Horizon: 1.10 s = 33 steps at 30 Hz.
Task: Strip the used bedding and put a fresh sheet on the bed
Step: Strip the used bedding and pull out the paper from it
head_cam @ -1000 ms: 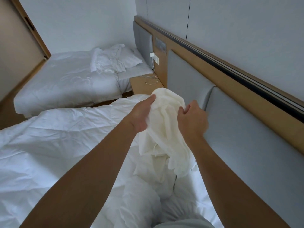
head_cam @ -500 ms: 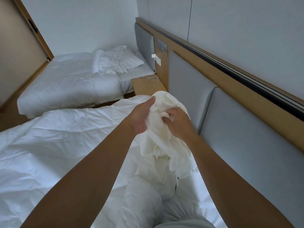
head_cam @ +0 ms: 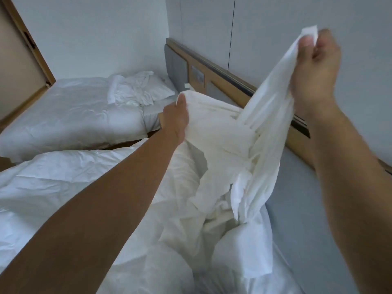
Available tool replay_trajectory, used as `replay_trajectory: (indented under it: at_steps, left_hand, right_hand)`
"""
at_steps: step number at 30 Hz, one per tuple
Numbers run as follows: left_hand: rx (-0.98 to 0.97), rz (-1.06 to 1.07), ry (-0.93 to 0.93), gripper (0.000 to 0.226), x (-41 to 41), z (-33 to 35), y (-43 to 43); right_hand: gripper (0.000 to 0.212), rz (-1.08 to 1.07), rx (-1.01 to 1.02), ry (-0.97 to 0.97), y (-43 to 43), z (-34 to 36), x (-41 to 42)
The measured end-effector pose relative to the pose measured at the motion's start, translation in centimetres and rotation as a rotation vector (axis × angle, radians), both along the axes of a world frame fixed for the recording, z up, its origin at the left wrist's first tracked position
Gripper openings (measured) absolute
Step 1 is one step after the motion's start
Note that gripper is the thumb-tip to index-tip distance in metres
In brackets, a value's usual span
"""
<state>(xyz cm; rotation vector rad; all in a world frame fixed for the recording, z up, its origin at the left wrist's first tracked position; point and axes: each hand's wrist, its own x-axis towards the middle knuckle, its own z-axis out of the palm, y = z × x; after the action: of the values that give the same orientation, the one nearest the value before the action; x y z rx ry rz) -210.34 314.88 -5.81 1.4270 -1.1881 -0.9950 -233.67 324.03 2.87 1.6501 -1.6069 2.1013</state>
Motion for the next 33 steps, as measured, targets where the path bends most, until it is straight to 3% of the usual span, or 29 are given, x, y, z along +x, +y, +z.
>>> replay_trajectory:
  at_steps: [2, 4, 6, 7, 10, 13, 16, 18, 24, 28, 29, 33]
  left_hand:
    - [-0.092, 0.040, -0.063, 0.041, -1.6, 3.6, -0.4]
    - [-0.364, 0.097, -0.198, 0.031, -3.9, 6.3, 1.3]
    - [-0.764, -0.035, -0.253, 0.034, -6.8, 7.4, 5.1]
    - [-0.838, -0.163, -0.303, 0.036, -8.1, 6.9, 6.7]
    - [-0.594, -0.413, -0.550, 0.029, -9.8, 3.6, 7.7]
    - [-0.293, -0.464, -0.530, 0.033, -9.1, -0.1, 6.6]
    - [-0.134, -0.627, -0.552, 0.028, -8.5, -3.0, 6.9]
    - [-0.034, -0.766, -0.471, 0.030, -8.7, -4.2, 7.7]
    - [-0.106, -0.804, -0.234, 0.033, -10.4, -1.6, 8.7]
    - [-0.177, -0.616, 0.025, 0.033, -12.3, 4.7, 7.6]
    - [-0.173, -0.565, 0.116, 0.032, -12.5, 6.4, 7.2]
    - [-0.181, -0.486, 0.274, 0.025, -12.4, 11.0, 5.7]
  right_hand:
    - [0.022, -0.003, -0.059, 0.010, -0.3, 4.8, -0.9]
    - [0.019, 0.012, 0.020, 0.072, -1.1, 7.9, 0.1]
    - [0.016, 0.026, 0.087, 0.190, -2.1, 8.5, 1.6]
    - [0.018, 0.023, 0.105, 0.241, -2.5, 8.0, 2.3]
    - [0.033, 0.072, 0.172, 0.273, -3.1, 4.6, 3.6]
    - [0.033, 0.064, 0.264, 0.295, -3.4, 1.0, 3.3]
    - [0.035, 0.037, 0.288, 0.286, -3.4, -1.2, 2.3]
    - [0.036, 0.021, 0.287, 0.263, -3.2, -1.8, 1.7]
    - [0.021, -0.114, 0.227, 0.085, -2.3, -2.0, -0.5]
    - [0.021, -0.203, -0.062, -0.014, 1.9, -6.3, 1.5]
    - [0.024, -0.160, -0.014, -0.003, 3.1, -8.3, 2.6]
    - [0.034, -0.143, 0.636, 0.160, 5.8, -15.5, 4.5]
